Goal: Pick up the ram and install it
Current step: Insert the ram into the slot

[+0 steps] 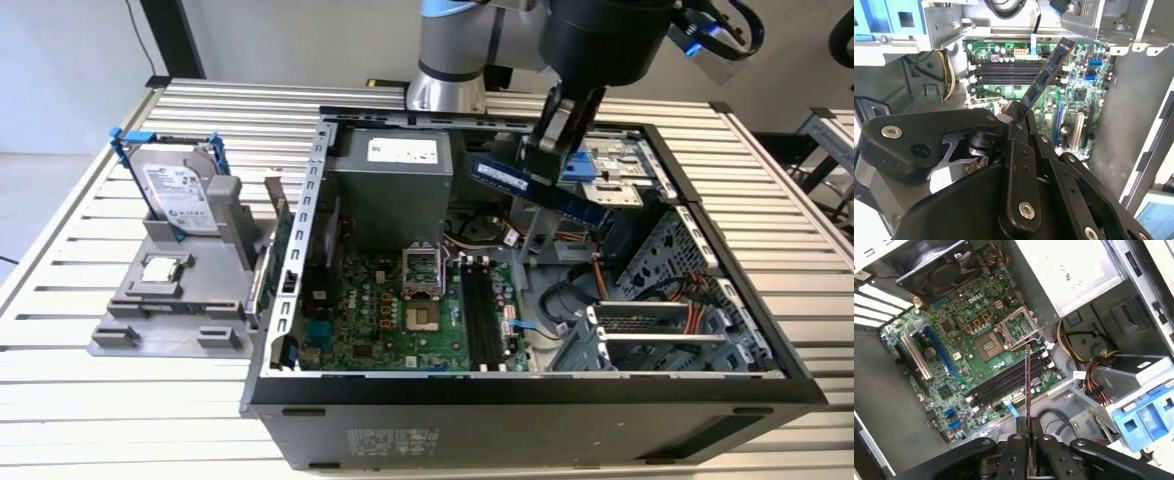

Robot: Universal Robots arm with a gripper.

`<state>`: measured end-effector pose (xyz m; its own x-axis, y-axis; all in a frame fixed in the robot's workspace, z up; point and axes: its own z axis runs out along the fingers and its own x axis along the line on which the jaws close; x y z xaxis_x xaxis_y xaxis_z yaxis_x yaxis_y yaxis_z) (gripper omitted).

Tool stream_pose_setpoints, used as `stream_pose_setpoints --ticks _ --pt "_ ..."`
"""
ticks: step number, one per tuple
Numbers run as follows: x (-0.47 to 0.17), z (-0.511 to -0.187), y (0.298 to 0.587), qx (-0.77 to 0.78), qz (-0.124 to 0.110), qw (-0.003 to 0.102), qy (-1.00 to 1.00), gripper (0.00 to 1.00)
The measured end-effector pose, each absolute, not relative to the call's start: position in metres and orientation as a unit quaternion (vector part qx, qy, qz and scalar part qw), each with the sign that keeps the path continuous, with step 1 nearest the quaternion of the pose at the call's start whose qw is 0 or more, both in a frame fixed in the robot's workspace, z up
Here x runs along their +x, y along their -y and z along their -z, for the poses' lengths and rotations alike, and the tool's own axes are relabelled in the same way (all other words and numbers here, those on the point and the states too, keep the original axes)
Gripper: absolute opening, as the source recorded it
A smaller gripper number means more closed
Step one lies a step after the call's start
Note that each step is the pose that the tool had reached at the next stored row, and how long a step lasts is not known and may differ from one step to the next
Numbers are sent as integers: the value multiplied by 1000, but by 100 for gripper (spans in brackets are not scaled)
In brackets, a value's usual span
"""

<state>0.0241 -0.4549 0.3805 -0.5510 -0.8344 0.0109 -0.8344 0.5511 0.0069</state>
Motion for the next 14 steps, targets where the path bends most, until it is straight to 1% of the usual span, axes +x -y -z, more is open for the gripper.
stream_pose_setpoints --ticks 14 --pt "24 -380 455 367 1 6 930 0"
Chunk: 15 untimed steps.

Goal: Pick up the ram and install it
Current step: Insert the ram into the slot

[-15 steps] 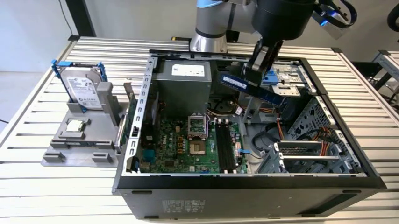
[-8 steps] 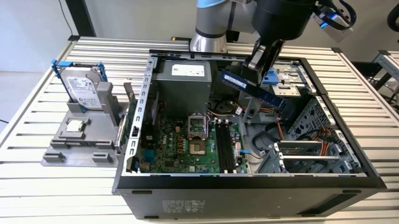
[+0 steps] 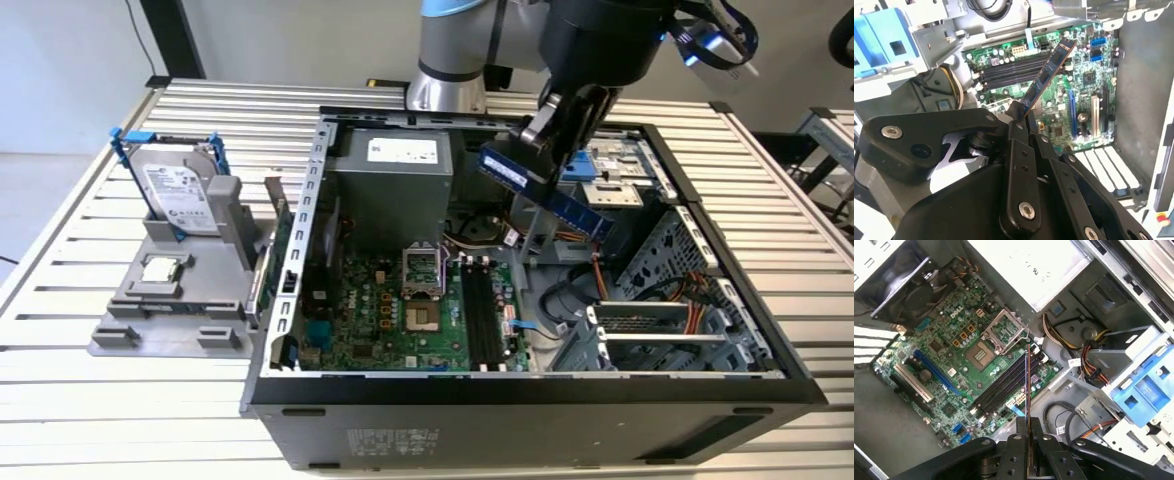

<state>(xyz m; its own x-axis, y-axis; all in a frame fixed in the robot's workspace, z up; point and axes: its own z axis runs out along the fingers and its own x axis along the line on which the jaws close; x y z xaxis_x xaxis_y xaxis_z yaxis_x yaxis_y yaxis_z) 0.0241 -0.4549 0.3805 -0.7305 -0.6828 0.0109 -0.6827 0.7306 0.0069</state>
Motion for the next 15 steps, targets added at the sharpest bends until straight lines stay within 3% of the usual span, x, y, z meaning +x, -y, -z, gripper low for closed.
stream_pose_setpoints --ticks 15 --pt "24 -381 455 238 2 6 971 0"
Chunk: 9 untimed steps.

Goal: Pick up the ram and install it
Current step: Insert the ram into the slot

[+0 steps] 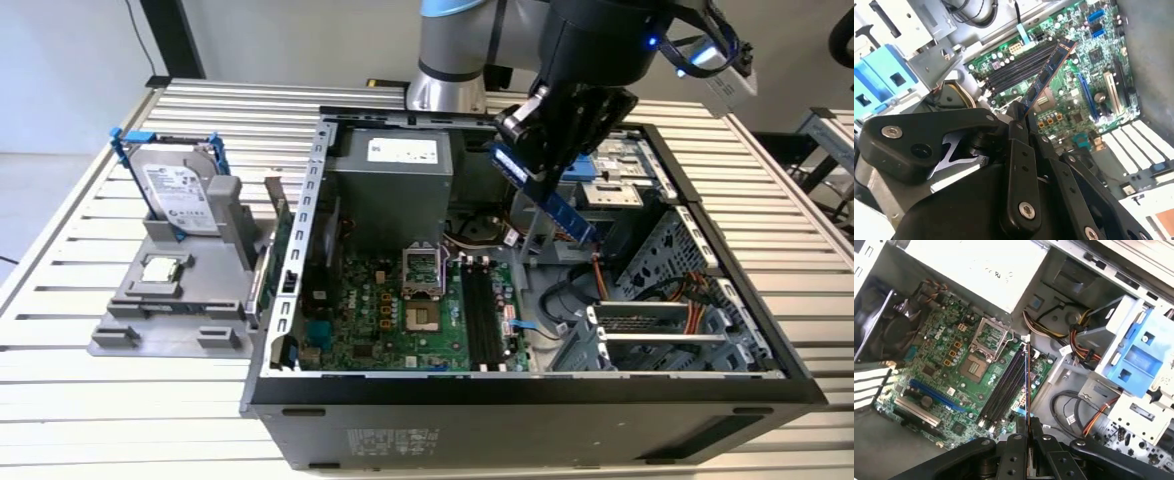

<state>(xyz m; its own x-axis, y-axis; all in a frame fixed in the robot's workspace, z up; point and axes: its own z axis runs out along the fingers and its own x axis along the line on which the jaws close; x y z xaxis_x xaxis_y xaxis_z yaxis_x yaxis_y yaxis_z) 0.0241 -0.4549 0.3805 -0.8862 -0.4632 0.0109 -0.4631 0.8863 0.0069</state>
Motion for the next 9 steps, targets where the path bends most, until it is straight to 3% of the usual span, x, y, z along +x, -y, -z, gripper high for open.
stream_pose_setpoints --ticks 9 --pt "24 -380 455 164 3 6 986 0"
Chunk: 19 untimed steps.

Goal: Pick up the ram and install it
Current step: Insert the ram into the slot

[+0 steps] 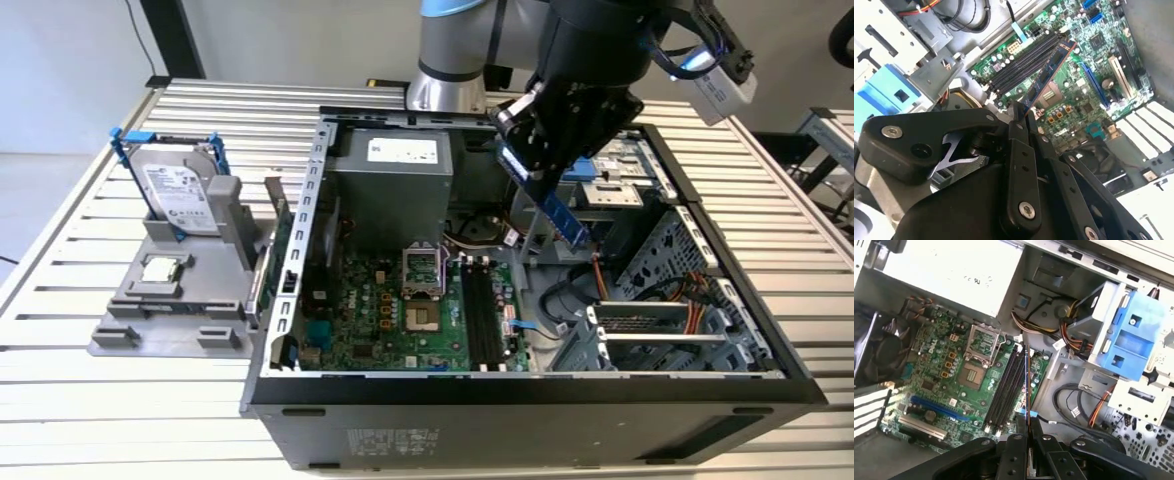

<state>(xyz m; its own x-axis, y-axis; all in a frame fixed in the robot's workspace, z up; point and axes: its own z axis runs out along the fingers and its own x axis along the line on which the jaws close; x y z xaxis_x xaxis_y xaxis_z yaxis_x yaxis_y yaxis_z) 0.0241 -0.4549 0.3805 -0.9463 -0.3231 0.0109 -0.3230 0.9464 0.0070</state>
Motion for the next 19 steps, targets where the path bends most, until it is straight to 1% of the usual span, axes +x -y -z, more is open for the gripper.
stream_pose_setpoints --ticks 19 --pt "24 -381 455 -8 3 5 1000 0"
